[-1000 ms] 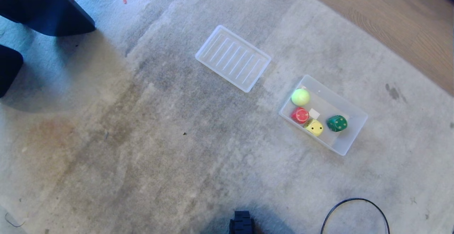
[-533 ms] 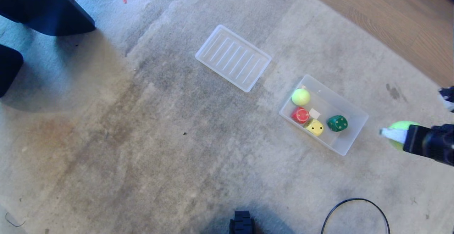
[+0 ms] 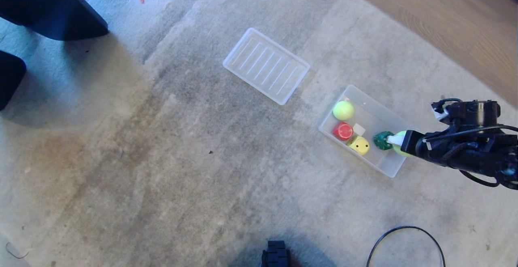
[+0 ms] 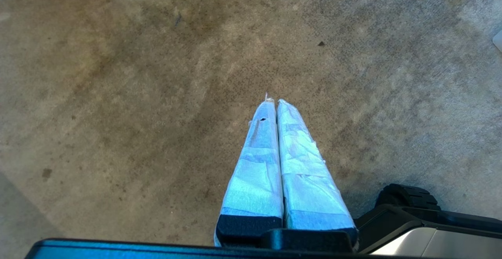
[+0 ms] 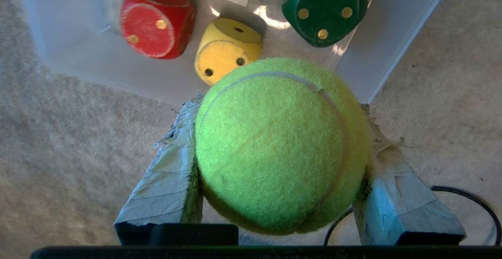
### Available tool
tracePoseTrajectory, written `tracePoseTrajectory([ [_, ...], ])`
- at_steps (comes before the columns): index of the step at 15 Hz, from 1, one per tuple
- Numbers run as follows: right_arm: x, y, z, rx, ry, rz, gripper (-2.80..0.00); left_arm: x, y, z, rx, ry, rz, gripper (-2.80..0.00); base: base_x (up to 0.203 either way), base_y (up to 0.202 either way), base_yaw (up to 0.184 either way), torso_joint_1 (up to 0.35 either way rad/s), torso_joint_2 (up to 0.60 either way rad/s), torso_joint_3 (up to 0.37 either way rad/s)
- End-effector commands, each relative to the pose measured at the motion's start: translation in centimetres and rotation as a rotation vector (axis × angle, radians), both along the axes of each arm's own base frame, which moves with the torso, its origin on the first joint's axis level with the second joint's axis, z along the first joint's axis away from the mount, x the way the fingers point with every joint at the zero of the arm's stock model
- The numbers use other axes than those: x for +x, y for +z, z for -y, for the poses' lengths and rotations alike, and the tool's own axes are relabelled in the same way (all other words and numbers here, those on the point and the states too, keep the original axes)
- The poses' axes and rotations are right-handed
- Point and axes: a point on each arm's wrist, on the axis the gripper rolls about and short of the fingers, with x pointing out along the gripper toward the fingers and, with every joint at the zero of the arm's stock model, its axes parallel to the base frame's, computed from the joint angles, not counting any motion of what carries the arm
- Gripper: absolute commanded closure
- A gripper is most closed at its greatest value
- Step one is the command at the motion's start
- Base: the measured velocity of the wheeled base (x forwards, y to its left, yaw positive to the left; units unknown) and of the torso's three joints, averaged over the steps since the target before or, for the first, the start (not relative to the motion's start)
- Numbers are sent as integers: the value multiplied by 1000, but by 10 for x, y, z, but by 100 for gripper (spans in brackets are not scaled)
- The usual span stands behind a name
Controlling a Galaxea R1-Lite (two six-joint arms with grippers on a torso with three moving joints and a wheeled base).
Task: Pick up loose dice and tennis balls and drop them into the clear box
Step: Put the ball in the box
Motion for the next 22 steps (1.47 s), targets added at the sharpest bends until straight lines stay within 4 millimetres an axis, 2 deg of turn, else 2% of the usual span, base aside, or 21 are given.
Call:
tracePoseTrajectory([
  [1,18,-21,1,5,-3,-50,0,0,0,0,-1,0,0,0,0,0,0,0,0,0],
  [5,41,-36,8,33,28,14,0,0,0,0,-1,0,0,0,0,0,0,0,0,0],
  [9,45,-45,10,32,23,1,0,0,0,0,-1,0,1,0,0,0,0,0,0,0],
  [19,51,-48,13,28,9,1,0,0,0,0,-1,0,0,0,0,0,0,0,0,0],
  [20,50,-48,12,27,10,0,-204,0,0,0,-1,0,0,0,0,0,0,0,0,0],
  [21,51,-49,12,25,12,1,-280,0,0,0,-1,0,1,0,0,0,0,0,0,0],
  [22,51,-49,13,27,9,0,-280,0,0,0,-1,0,0,0,0,0,0,0,0,0],
])
